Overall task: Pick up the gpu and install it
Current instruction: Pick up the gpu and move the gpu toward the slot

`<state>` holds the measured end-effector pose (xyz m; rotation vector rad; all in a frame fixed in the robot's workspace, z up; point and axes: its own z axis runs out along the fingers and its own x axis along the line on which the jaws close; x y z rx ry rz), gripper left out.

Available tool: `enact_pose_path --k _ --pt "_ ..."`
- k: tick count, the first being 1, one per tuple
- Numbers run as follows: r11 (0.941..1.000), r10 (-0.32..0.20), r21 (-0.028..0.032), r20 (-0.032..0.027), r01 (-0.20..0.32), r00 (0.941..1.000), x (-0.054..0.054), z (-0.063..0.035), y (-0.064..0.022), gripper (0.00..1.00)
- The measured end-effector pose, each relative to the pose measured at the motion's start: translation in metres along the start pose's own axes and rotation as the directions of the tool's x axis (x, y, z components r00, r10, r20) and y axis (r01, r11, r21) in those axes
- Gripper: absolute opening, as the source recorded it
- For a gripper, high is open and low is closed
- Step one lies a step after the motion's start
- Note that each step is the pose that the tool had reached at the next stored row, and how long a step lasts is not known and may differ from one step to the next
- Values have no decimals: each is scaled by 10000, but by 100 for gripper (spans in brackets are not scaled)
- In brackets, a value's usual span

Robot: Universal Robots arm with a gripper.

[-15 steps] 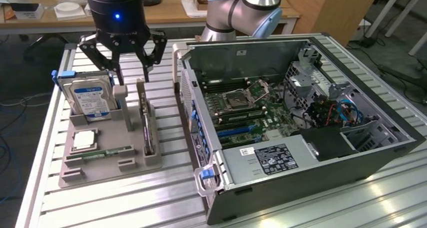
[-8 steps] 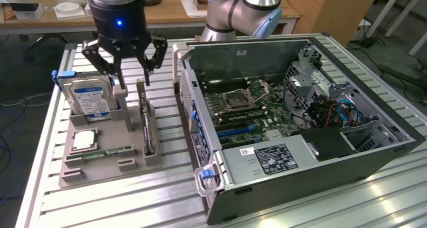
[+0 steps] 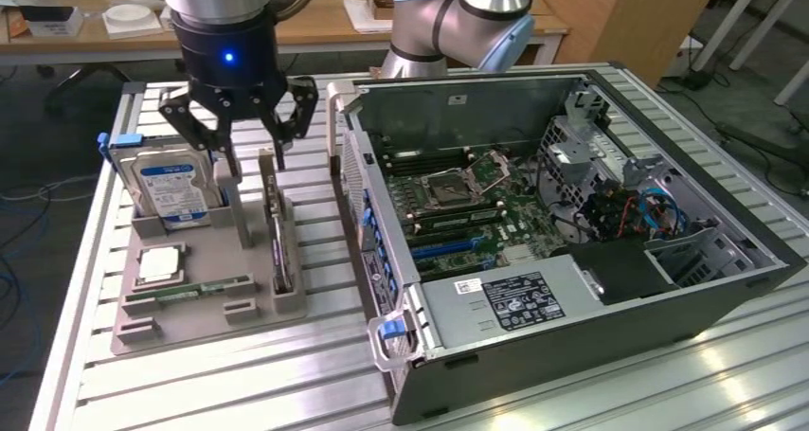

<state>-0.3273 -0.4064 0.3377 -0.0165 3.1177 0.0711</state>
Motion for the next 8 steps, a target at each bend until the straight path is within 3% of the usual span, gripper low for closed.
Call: enact_pose_path --k 8 --pt "10000 0 0 -1 0 10000 2 92 -21 53"
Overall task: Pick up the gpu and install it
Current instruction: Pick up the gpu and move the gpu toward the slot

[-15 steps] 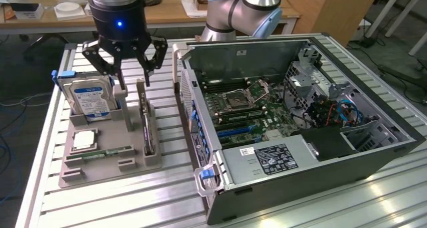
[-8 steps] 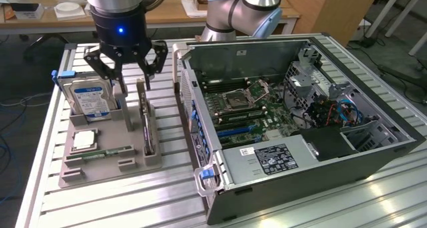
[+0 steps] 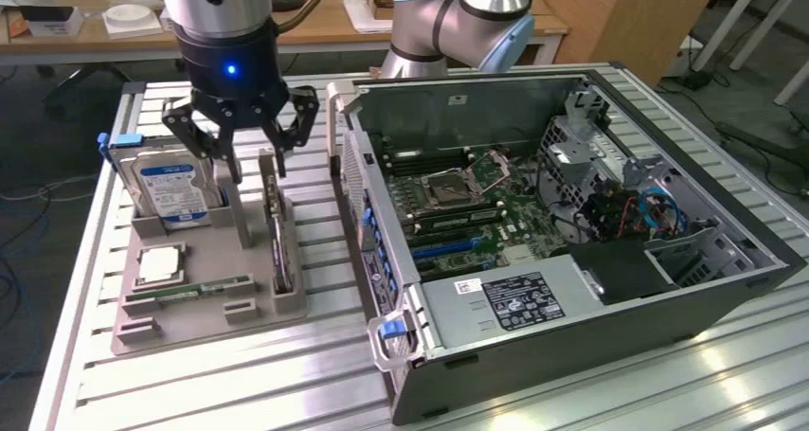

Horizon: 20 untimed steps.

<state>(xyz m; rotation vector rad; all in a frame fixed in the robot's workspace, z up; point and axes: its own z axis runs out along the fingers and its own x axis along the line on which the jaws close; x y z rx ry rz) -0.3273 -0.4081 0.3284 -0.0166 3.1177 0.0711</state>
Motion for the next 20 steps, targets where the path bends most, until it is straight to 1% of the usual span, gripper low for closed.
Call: enact_pose_path --k 20 --pt "10000 0 -1 1 0 10000 5 218 -53 53"
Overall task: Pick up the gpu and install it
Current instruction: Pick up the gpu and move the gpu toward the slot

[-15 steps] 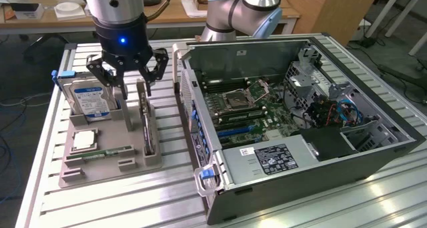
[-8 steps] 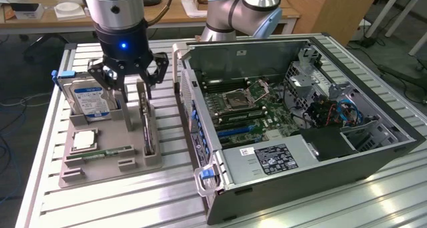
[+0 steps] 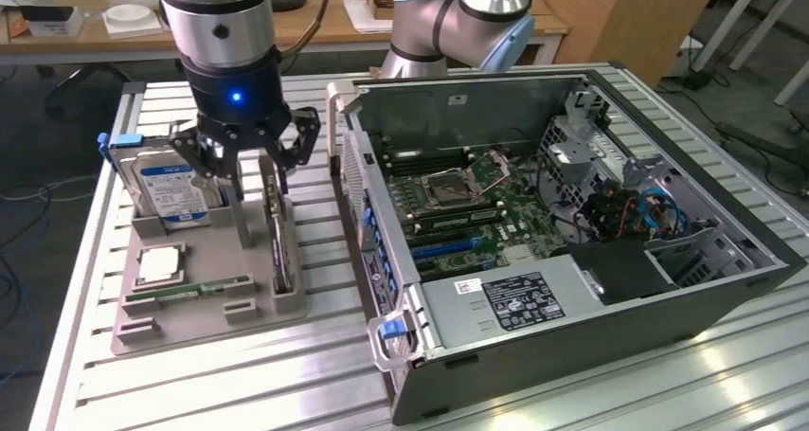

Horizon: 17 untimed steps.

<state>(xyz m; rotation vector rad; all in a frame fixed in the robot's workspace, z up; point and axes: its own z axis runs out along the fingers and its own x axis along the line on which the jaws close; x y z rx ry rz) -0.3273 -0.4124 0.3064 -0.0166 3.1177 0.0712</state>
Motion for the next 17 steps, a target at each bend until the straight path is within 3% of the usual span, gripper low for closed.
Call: enact_pose_path --k 17 --pt "10000 -1 0 0 1 10000 5 208 -42 53"
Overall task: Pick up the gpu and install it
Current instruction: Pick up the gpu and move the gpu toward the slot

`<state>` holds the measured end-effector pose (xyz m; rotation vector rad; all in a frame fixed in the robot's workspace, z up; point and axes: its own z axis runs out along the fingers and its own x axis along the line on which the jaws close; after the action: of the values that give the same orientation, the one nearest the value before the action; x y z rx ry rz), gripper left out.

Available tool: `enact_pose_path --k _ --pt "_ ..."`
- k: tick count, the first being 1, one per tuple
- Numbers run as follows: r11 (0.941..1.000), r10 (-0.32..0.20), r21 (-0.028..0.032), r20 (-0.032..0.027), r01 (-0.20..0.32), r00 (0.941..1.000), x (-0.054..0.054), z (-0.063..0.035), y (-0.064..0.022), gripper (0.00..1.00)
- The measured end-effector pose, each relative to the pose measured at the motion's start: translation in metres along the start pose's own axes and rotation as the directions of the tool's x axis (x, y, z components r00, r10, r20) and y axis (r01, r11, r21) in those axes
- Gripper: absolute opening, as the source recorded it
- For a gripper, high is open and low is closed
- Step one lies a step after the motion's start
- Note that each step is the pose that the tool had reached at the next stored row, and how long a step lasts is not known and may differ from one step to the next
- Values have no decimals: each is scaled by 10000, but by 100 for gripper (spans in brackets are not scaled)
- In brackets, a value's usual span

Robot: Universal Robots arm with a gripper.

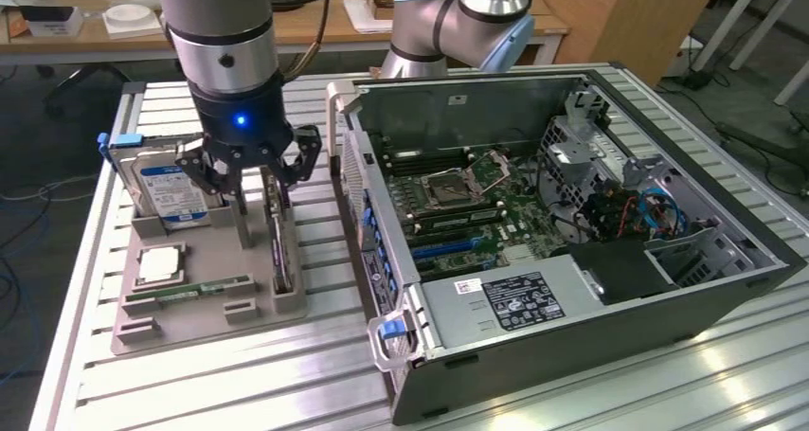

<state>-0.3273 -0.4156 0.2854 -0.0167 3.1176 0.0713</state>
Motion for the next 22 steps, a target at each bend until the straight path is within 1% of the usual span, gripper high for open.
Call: enact_pose_path --k 5,12,22 --pt "10000 1 0 -1 -1 10000 2 66 -4 53" --pt "10000 1 1 0 -1 10000 3 122 -8 53" --pt "10000 1 0 0 -1 10000 6 229 -21 53"
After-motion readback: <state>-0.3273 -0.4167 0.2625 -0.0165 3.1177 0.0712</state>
